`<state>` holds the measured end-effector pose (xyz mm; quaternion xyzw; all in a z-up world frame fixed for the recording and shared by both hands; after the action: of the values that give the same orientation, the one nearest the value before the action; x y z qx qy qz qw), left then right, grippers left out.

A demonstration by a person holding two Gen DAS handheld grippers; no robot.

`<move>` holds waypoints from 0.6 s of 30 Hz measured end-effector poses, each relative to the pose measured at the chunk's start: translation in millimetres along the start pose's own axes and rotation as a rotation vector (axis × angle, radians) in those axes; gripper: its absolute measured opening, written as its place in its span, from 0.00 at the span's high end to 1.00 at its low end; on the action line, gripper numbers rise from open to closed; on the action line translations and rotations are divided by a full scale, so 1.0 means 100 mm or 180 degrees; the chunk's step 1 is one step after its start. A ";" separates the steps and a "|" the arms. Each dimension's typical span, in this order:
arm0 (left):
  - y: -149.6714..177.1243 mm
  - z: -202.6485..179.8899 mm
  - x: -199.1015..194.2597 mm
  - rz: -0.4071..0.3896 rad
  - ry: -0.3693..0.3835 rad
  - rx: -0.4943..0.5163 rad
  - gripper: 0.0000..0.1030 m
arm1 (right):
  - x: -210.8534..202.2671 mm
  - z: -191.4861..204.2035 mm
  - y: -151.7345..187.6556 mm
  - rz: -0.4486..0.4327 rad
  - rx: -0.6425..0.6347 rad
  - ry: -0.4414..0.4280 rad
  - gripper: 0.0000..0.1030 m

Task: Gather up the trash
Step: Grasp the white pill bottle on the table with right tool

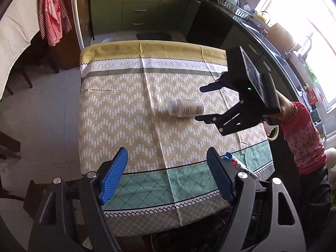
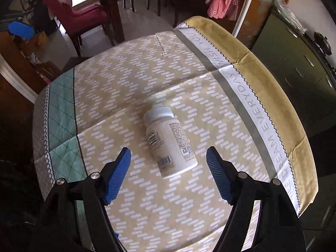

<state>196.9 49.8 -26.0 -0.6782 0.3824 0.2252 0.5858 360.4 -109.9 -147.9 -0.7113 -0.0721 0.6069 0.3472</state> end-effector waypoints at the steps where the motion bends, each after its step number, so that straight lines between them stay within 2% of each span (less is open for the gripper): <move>1: 0.03 0.03 0.01 0.0012 0.0003 -0.0014 0.28 | 0.09 0.00 -0.01 0.0069 -0.0016 -0.0020 0.34; 4: 0.11 0.09 0.04 0.0069 0.0013 -0.0039 0.27 | 0.30 0.01 -0.05 0.0208 -0.0016 -0.0081 0.41; 9: 0.21 0.09 0.10 0.0169 0.0038 -0.0016 0.27 | 0.52 0.00 -0.03 0.0332 0.0006 -0.0091 0.43; 12: 0.25 -0.01 0.13 0.0227 0.0083 0.0041 0.27 | 0.63 -0.01 -0.02 0.0380 0.0069 -0.0110 0.44; 13: 0.27 -0.06 0.15 0.0246 0.0102 0.0074 0.27 | 0.65 -0.03 0.00 0.0392 0.0098 -0.0107 0.50; 18: 0.35 -0.40 0.30 0.0411 0.0198 0.0265 0.24 | 0.56 -0.22 0.11 0.0344 0.0416 -0.0046 0.52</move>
<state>182.4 2.3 -62.0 -0.6339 0.4523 0.2253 0.5856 390.9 -97.4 -199.4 -0.6856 0.0036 0.6333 0.3591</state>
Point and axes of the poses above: each gripper's, at about its wrist camera, not at the fingertips, and x roughly the way its jaws point, z to its left, y to its underside, the point moved 3 cm from there along x, roughly the way its jaws point, and after that the axes turned 15 degrees about -z, right-handed, at the moved point
